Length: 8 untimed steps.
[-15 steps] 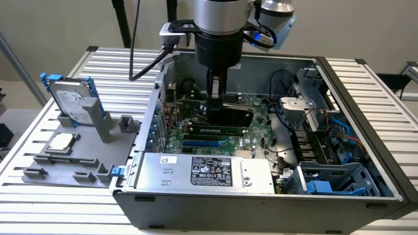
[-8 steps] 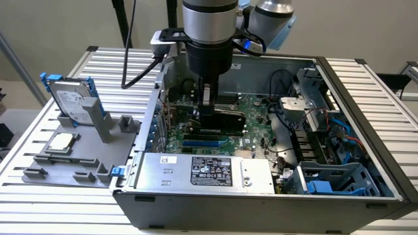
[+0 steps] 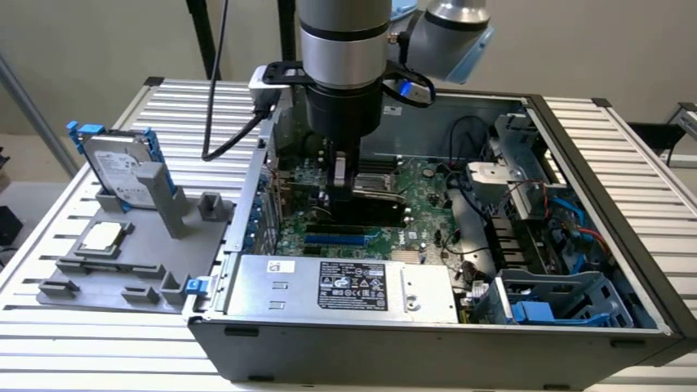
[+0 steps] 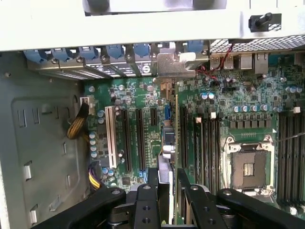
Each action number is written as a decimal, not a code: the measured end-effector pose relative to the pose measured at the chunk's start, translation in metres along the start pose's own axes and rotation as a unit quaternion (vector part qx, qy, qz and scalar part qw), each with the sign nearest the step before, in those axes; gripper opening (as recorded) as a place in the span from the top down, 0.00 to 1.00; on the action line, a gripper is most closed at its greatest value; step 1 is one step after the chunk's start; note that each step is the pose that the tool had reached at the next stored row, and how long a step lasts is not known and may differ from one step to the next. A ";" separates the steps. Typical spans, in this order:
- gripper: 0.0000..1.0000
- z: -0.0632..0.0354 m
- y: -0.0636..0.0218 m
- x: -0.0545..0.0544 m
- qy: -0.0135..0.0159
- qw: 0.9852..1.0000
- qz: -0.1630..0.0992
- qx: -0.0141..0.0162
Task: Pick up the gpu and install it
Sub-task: 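Insert the gpu into the slot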
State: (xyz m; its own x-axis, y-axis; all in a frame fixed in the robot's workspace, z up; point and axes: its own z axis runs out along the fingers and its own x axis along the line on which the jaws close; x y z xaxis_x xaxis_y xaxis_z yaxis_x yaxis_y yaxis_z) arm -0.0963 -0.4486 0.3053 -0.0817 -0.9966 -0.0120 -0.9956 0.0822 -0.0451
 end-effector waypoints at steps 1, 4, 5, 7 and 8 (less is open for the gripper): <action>0.73 0.0017 0.0010 0.000 0.000 1.000 0.000 0.000; 0.73 0.0070 0.0041 0.000 0.000 1.000 0.000 0.000; 0.73 0.0088 0.0050 0.000 0.000 1.000 0.000 0.000; 0.73 0.0125 0.0055 0.001 0.000 1.000 0.000 0.000; 0.73 0.0143 0.0056 0.001 0.000 1.000 0.000 0.000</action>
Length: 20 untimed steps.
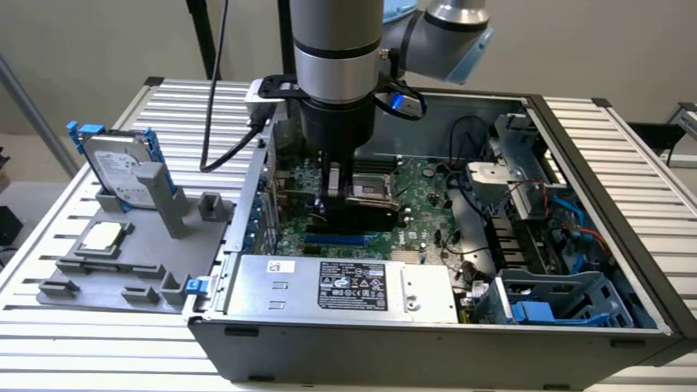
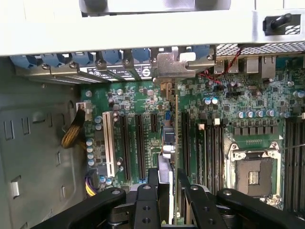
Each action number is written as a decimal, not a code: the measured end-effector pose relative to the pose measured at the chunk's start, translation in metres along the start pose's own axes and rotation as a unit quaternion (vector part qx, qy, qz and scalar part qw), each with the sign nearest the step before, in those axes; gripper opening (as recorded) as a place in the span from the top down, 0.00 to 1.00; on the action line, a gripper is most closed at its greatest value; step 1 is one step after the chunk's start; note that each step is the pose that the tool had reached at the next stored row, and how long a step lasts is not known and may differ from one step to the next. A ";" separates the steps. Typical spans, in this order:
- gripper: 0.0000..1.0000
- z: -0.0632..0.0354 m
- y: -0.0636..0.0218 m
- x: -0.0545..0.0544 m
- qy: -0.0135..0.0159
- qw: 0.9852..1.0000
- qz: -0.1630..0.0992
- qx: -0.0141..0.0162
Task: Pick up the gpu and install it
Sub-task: 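Insert the gpu into the slot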
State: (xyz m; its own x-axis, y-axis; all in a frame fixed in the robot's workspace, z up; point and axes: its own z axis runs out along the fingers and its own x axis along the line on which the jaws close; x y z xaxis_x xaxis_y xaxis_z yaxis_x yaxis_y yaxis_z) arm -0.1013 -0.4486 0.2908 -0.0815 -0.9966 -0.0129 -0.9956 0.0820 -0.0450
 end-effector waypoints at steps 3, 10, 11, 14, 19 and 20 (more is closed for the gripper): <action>0.73 0.0054 0.0004 0.000 -0.001 1.000 0.000 0.000; 0.73 0.0165 0.0036 0.000 -0.001 1.000 0.000 0.000; 0.73 0.0173 0.0039 0.000 -0.001 1.000 0.000 0.000; 0.73 0.0185 0.0043 0.001 -0.002 1.000 0.000 0.000; 0.73 0.0194 0.0051 0.001 -0.002 1.000 -0.002 0.000; 0.73 0.0197 0.0054 0.001 -0.002 1.000 -0.003 0.000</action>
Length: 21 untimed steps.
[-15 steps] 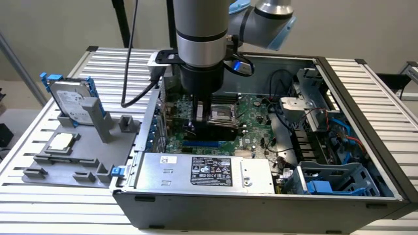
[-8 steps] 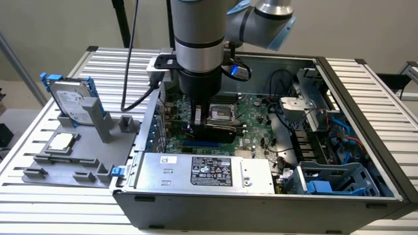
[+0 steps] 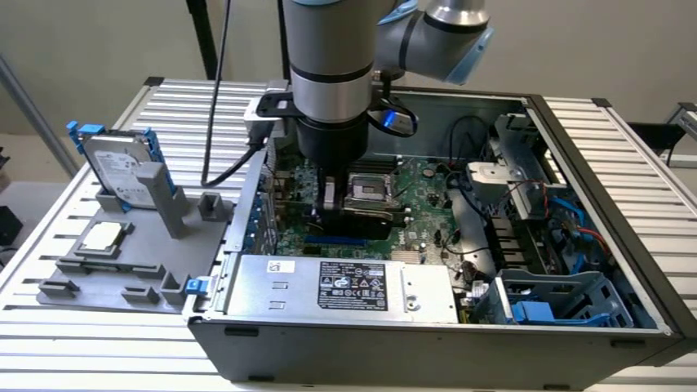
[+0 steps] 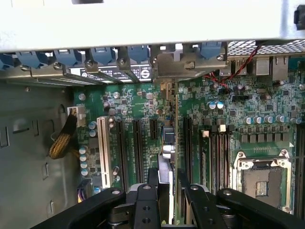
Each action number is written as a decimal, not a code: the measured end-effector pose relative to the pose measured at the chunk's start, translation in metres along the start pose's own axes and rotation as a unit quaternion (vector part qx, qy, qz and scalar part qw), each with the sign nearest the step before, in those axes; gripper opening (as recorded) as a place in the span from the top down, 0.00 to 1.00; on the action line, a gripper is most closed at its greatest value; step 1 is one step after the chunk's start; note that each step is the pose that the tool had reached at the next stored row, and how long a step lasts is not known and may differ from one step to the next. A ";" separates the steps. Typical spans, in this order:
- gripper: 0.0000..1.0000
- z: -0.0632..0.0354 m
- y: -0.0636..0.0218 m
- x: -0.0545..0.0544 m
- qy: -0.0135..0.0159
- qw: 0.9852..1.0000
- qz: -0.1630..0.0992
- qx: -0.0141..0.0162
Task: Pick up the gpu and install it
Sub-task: 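Insert the gpu into the slot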
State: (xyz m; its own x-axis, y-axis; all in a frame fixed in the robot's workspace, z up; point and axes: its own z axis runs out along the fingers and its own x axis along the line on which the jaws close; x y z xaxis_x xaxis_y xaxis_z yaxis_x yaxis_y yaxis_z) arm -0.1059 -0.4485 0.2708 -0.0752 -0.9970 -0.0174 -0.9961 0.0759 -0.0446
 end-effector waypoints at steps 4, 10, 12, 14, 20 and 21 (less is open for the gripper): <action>0.73 0.0008 0.0001 -0.001 0.000 1.000 -0.005 0.000; 0.73 0.0010 0.0003 -0.003 -0.001 1.000 -0.011 -0.001; 0.73 0.0010 0.0003 -0.003 -0.001 1.000 -0.011 -0.001; 0.73 0.0011 0.0003 -0.003 -0.001 1.000 -0.011 -0.001; 0.73 0.0020 0.0035 -0.002 -0.001 1.000 -0.011 -0.001; 0.73 0.0021 0.0041 -0.002 -0.001 1.000 -0.011 -0.001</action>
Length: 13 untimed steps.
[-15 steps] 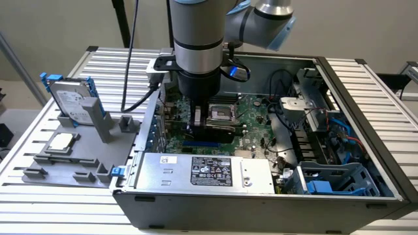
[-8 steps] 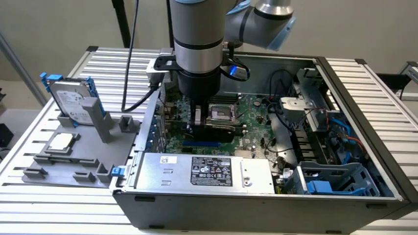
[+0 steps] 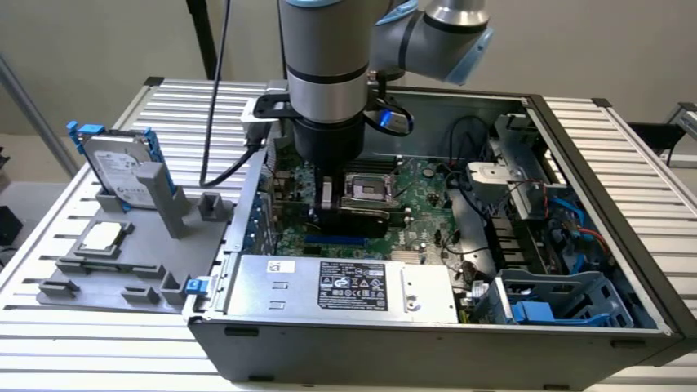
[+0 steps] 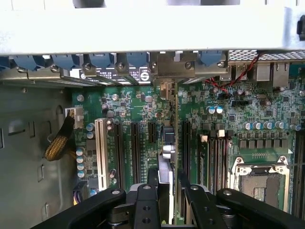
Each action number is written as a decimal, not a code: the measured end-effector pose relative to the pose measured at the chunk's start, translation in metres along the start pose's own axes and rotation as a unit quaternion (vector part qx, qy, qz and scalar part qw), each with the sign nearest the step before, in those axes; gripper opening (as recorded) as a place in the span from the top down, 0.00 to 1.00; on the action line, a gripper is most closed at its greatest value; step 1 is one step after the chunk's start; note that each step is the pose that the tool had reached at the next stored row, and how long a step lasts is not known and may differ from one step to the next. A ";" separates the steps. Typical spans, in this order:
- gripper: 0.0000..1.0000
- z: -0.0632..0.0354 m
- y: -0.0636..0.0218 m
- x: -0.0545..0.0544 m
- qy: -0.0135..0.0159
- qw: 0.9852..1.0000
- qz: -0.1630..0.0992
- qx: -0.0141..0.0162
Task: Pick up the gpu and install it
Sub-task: 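Insert the gpu into the slot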
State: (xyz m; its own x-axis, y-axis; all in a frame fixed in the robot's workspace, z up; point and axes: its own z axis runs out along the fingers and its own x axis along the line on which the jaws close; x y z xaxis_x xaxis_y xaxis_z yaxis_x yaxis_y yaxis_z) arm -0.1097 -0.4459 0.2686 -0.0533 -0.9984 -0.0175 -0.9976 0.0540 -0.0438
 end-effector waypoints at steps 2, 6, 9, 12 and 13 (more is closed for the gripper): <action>0.73 0.0005 0.0005 0.000 0.000 1.000 0.000 0.000; 0.73 0.0025 0.0007 0.000 0.000 1.000 0.000 0.000; 0.73 0.0036 0.0008 0.000 0.000 1.000 -0.001 0.000; 0.73 0.0046 0.0008 0.000 0.000 1.000 -0.002 0.000; 0.73 0.0048 0.0008 0.000 0.000 1.000 -0.003 0.000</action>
State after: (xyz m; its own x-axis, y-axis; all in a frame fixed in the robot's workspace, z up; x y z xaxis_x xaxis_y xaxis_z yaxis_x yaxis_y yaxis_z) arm -0.1103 -0.4459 0.2637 -0.0472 -0.9987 -0.0174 -0.9979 0.0480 -0.0437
